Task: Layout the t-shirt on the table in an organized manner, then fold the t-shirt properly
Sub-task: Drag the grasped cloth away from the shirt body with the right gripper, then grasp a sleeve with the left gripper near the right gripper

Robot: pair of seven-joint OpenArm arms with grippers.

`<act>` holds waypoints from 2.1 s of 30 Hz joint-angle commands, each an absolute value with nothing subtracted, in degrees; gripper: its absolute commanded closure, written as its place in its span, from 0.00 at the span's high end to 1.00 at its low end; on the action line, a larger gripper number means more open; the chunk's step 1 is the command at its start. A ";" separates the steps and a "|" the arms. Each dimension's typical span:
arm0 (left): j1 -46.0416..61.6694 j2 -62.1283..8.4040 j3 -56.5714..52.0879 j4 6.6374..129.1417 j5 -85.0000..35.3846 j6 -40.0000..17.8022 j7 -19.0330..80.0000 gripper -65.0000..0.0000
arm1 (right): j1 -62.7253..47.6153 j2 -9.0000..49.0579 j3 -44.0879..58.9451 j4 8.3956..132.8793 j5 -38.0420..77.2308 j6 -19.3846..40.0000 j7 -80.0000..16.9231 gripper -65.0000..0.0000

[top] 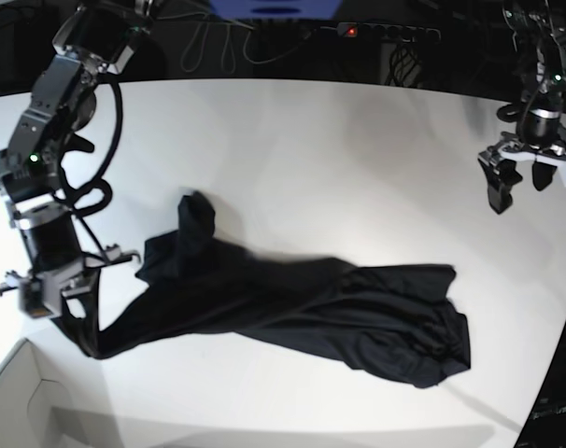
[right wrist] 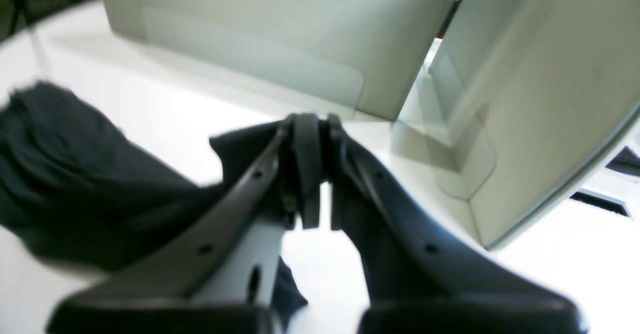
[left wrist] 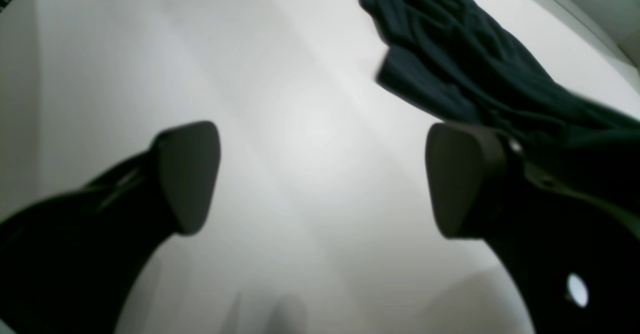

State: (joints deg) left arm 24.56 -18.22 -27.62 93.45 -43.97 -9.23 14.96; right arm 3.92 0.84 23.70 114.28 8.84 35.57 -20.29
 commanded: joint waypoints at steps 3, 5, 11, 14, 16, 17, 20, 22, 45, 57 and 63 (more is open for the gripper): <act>24.31 -19.12 -27.91 94.64 -44.44 -9.71 13.67 0.98 | 2.77 1.10 26.33 116.88 15.69 35.21 -24.31 0.00; 24.31 -19.12 -27.91 94.64 -44.44 -9.71 13.67 0.98 | -0.48 1.19 25.98 116.97 19.91 35.21 -26.15 0.00; 24.22 -19.03 -26.07 94.73 -44.44 -9.71 13.67 0.98 | -10.59 0.92 20.70 116.70 23.60 35.21 -26.07 0.00; 23.52 -19.03 -20.44 94.81 -44.44 -9.71 13.67 0.98 | -12.00 0.92 19.47 116.53 23.43 35.21 -26.07 0.00; 21.76 -19.03 -14.81 94.99 -44.18 -9.63 13.67 0.98 | -12.09 1.01 19.47 116.35 23.34 35.21 -26.07 0.00; 20.88 -19.03 -11.21 94.99 -44.00 -9.54 13.41 0.98 | -11.91 1.19 19.65 116.35 23.34 35.21 -26.07 0.00; 16.75 -17.63 -0.13 94.64 -43.91 -9.45 13.32 0.98 | -11.82 2.51 19.74 116.26 23.25 35.21 -26.07 0.00; 13.32 -15.69 5.67 94.29 -43.74 -9.10 13.58 0.98 | -11.82 3.12 19.74 116.26 23.25 35.21 -26.15 0.00; -9.19 4.62 27.91 59.91 -9.63 -9.36 13.32 0.98 | -11.82 5.67 22.20 114.77 23.08 35.21 -26.51 0.00; -9.54 4.35 28.00 58.68 -9.01 -9.63 13.58 0.37 | -10.68 5.76 23.52 113.45 23.08 35.21 -26.51 0.00; -7.25 3.82 27.47 61.58 -9.36 -9.10 13.67 0.03 | -10.51 5.76 23.52 112.92 23.08 35.21 -26.51 0.00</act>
State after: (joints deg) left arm -7.57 3.64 27.40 61.08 -9.43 -9.17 12.95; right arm -11.14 5.21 23.24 112.22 21.93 35.09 -28.23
